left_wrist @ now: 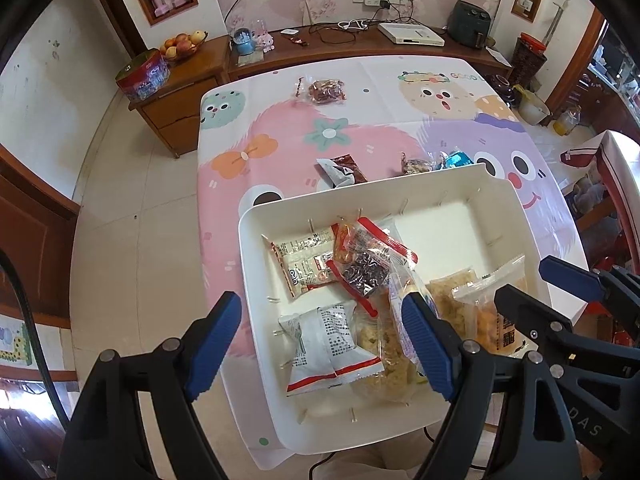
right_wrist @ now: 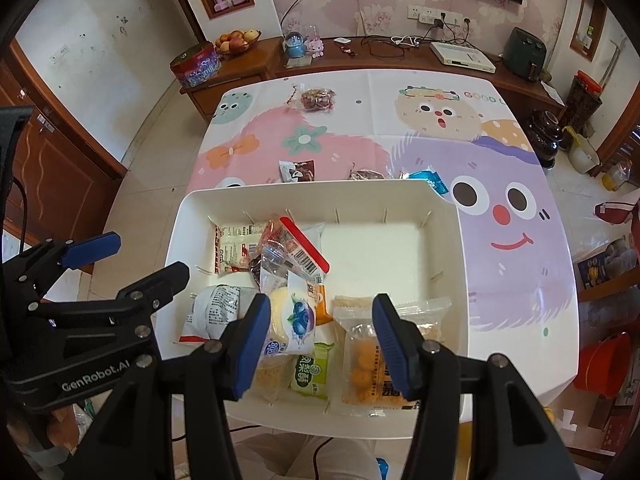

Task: Organize snacks
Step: 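Open both tools to drop the bags into the white tray, then move both tools back over the remaining snacks on the tablecloth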

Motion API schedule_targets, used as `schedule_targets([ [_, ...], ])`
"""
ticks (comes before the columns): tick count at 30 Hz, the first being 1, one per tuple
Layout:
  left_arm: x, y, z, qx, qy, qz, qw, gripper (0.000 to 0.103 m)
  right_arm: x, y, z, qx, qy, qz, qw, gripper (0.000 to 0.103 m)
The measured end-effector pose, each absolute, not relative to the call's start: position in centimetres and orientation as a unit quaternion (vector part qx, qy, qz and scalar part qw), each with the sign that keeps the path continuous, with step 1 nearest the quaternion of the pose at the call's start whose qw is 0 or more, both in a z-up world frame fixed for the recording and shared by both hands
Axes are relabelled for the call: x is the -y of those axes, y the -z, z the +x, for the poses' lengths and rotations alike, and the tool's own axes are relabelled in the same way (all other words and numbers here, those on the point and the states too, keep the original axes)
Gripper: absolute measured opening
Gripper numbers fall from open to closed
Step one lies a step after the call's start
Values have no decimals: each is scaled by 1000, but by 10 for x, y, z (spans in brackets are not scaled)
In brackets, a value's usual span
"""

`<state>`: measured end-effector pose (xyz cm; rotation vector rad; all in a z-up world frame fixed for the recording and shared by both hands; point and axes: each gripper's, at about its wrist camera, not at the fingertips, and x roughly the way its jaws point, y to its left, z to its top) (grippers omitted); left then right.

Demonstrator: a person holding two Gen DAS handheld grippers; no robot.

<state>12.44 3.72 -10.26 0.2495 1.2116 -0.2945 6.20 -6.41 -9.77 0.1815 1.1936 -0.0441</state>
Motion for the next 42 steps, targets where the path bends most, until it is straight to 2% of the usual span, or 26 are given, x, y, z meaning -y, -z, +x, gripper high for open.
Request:
schedule_targets([
  [17, -33, 104, 141, -570, 139, 104, 803, 81, 78, 94, 70, -558, 28, 99, 823, 53],
  [32, -3, 96, 200, -552, 135, 93, 818, 81, 143, 66, 125, -515, 62, 123, 846, 53],
  [42, 17, 125, 265, -589, 130, 55, 796, 81, 206, 105, 185, -553, 86, 187, 808, 53],
])
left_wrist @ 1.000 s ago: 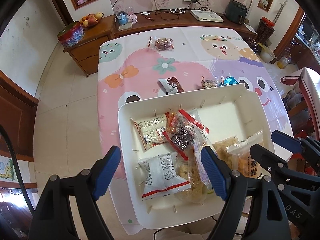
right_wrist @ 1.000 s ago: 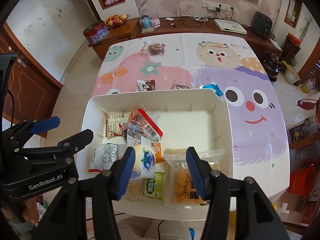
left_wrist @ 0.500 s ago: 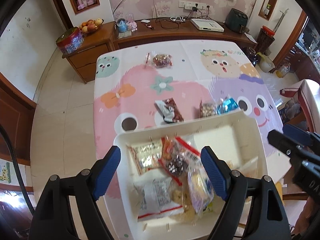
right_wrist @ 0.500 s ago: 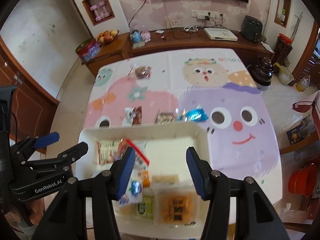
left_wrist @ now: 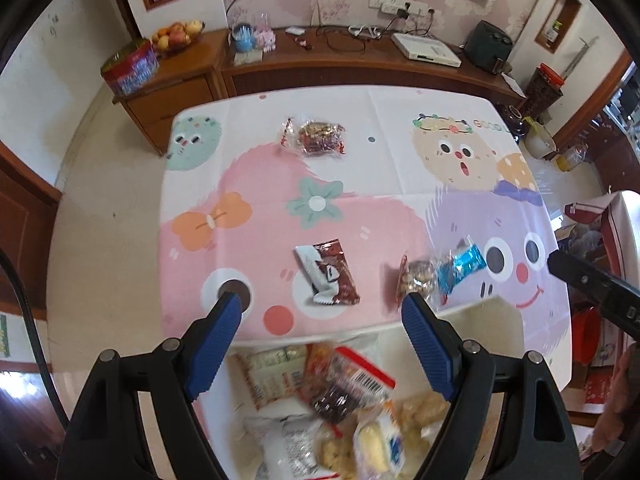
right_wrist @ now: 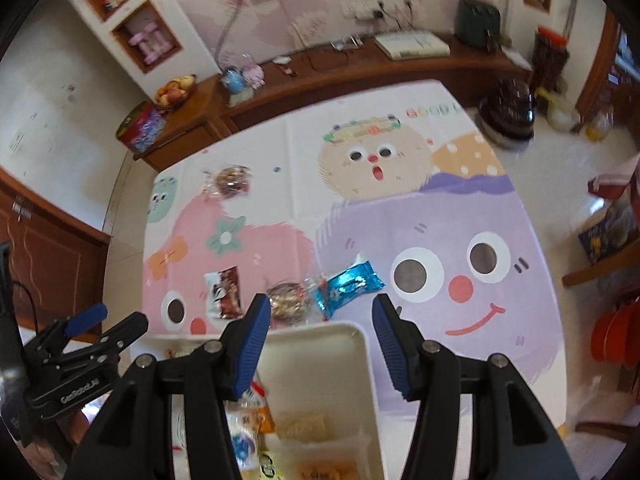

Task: Organize snacks
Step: 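Move both tools back over the remaining snacks on the tablecloth, then grasp the brown-white chocolate wrapper with the left tool while the right grasps the blue packet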

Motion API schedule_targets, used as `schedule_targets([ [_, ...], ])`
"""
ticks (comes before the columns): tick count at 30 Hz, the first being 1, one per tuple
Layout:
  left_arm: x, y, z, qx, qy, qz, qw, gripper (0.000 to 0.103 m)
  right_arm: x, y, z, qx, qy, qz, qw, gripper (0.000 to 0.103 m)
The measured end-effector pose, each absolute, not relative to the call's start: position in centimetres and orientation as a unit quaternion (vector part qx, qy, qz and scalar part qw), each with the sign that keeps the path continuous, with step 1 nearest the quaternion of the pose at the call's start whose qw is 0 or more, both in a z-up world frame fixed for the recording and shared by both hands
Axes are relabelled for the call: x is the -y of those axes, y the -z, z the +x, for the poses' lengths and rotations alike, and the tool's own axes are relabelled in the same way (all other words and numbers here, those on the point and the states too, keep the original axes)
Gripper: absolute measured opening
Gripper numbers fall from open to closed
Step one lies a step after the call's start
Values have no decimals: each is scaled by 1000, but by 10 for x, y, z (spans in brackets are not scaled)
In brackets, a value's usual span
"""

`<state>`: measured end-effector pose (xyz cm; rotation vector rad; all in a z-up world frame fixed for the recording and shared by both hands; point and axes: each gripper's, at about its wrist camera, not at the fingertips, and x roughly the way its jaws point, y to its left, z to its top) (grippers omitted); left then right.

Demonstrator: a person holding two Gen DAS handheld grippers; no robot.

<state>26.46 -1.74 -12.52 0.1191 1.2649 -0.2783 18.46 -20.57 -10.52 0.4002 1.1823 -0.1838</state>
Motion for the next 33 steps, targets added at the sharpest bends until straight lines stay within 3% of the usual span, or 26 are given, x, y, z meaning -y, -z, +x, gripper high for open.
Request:
schedule_targets([
  [12, 27, 227, 318, -699, 86, -4, 710, 81, 253, 220, 221, -652, 99, 330, 675, 53],
  [18, 29, 261, 327, -730, 73, -34, 679, 81, 256, 248, 232, -663, 91, 368, 645, 53],
  [26, 33, 282, 333, -746, 71, -45, 661, 64, 250, 267, 250, -663, 102, 376, 639, 53],
  [28, 34, 287, 334, -750, 71, -47, 656, 60, 248, 267, 255, -661, 106, 363, 648, 48],
  [33, 35, 299, 335, -760, 68, -47, 645, 58, 242, 268, 266, -671, 114, 329, 655, 47],
])
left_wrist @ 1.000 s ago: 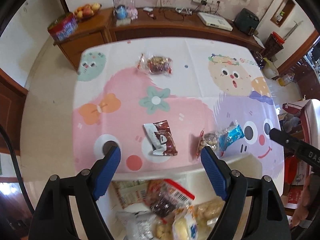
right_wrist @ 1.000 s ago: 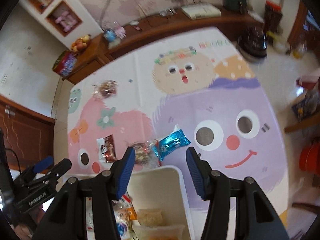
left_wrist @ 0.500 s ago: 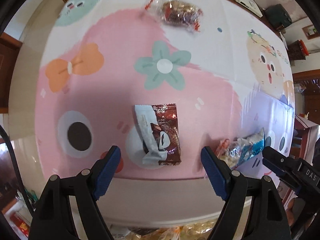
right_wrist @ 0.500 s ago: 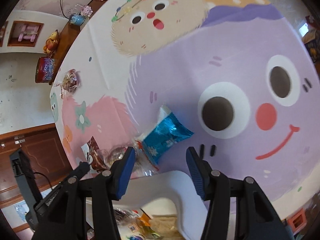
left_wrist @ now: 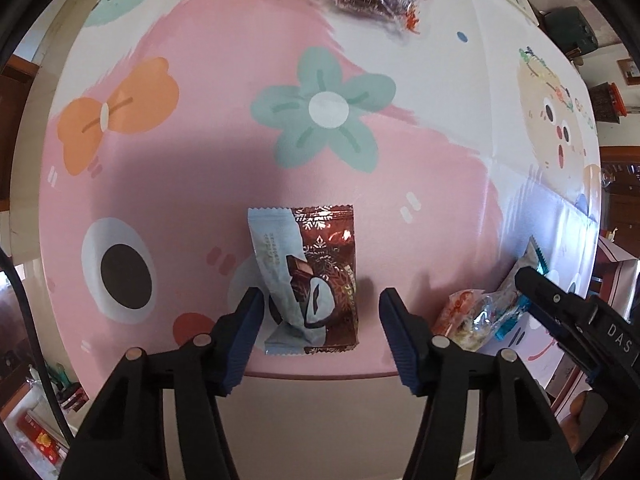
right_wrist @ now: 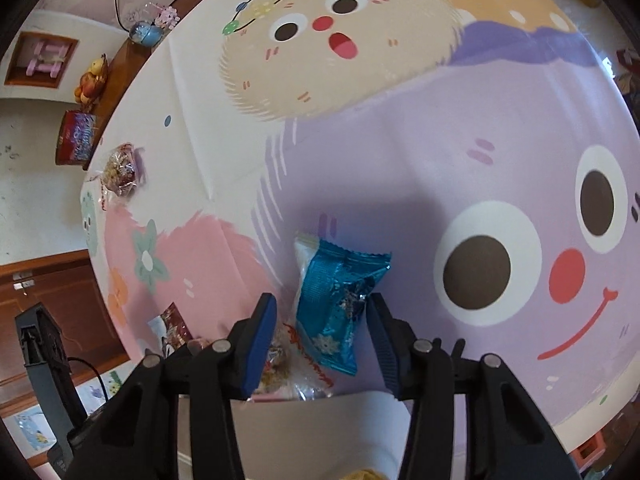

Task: Organize snacks
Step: 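Grasp the brown-white chocolate wrapper with the left tool while the right grasps the blue packet, then carry both snacks over the white tray with both tools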

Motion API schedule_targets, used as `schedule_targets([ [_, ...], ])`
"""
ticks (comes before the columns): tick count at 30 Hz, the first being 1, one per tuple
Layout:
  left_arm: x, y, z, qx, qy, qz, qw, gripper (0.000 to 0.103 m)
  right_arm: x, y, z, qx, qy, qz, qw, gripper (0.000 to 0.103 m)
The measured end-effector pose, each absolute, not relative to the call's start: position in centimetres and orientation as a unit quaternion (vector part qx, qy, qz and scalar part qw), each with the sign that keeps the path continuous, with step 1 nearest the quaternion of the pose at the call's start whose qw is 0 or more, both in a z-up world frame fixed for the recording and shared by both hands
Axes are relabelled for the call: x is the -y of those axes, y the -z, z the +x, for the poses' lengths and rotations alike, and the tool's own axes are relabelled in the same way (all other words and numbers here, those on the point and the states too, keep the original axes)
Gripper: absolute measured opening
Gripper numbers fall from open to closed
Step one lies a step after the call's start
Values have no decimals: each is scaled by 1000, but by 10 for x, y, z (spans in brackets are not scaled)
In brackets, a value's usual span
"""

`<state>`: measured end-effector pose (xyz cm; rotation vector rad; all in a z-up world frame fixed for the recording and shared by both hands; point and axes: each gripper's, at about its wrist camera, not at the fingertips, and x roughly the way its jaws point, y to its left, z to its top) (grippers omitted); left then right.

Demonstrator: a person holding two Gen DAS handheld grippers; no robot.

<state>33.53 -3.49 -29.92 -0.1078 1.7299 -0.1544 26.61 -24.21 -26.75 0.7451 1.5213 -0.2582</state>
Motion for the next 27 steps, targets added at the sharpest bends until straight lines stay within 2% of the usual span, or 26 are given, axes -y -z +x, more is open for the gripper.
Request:
schedule_targets([
  [6, 42, 301, 332, -759, 66, -28, 647, 57, 234, 266, 278, -680, 129, 282, 664, 43],
  [9, 50, 301, 334, -756, 58, -1, 651, 48, 237, 265, 280, -680, 139, 282, 662, 36],
  [10, 54, 300, 334, -754, 56, 9, 655, 40, 238, 264, 282, -679, 140, 281, 664, 31],
  [11, 56, 299, 334, -752, 58, 15, 657, 38, 239, 263, 282, -676, 140, 278, 668, 30],
  [19, 51, 287, 330, -737, 61, -3, 673, 34, 234, 246, 277, -654, 129, 244, 705, 25],
  [27, 38, 220, 318, -681, 78, -10, 728, 34, 229, 189, 267, -595, 117, 220, 764, 24],
])
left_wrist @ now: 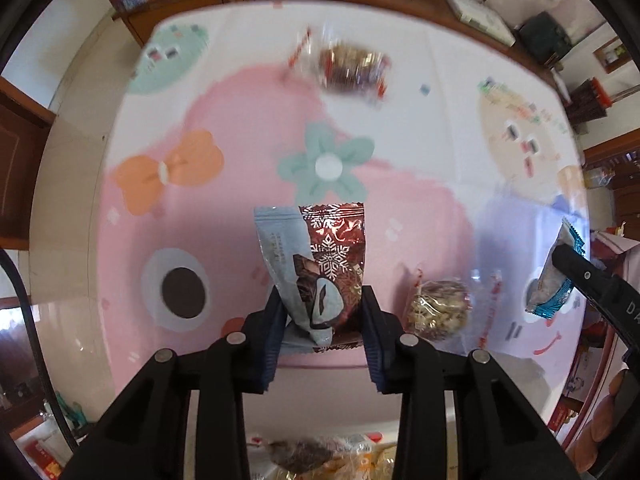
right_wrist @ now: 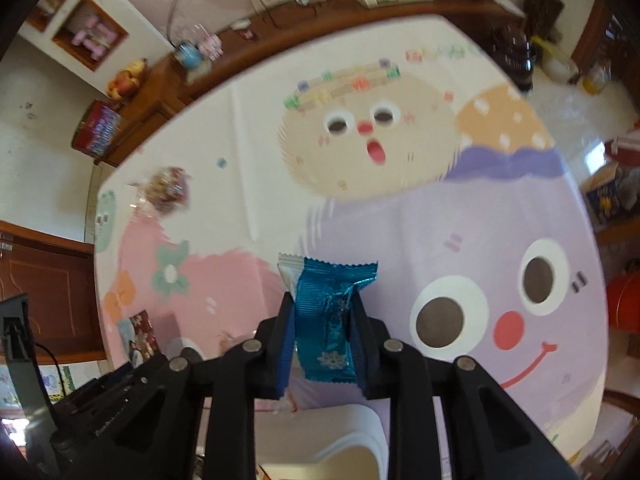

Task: Organize snacks
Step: 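Carry both snacks over the white tray with both tools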

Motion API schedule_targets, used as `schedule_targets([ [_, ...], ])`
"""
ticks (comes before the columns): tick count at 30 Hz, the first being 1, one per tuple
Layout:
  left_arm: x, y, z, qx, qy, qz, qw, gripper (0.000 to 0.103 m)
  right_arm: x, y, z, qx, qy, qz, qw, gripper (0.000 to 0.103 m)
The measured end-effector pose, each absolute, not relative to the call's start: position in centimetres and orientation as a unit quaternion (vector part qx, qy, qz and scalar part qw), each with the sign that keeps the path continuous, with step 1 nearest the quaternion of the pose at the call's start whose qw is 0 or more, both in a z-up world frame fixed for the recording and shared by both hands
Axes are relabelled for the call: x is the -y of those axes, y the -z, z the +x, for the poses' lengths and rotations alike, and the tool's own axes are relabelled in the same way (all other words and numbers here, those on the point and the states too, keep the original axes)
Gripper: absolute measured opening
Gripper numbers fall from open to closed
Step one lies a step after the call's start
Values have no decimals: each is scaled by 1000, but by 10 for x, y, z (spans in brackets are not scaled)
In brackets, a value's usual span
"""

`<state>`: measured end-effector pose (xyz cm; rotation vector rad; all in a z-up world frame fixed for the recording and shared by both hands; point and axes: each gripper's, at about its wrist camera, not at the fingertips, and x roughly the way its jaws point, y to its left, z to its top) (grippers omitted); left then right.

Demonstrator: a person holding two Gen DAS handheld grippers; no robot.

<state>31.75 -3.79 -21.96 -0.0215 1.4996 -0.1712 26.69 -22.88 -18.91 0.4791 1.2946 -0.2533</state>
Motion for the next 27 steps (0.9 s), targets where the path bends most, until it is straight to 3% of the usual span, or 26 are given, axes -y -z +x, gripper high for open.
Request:
schedule_targets([
  [15, -9, 114, 255, -612, 134, -34, 779, 34, 170, 94, 203, -528, 60, 187, 826, 24],
  [27, -30, 74, 182, -558, 156, 35, 815, 34, 124, 60, 137, -509, 24, 158, 846, 24],
])
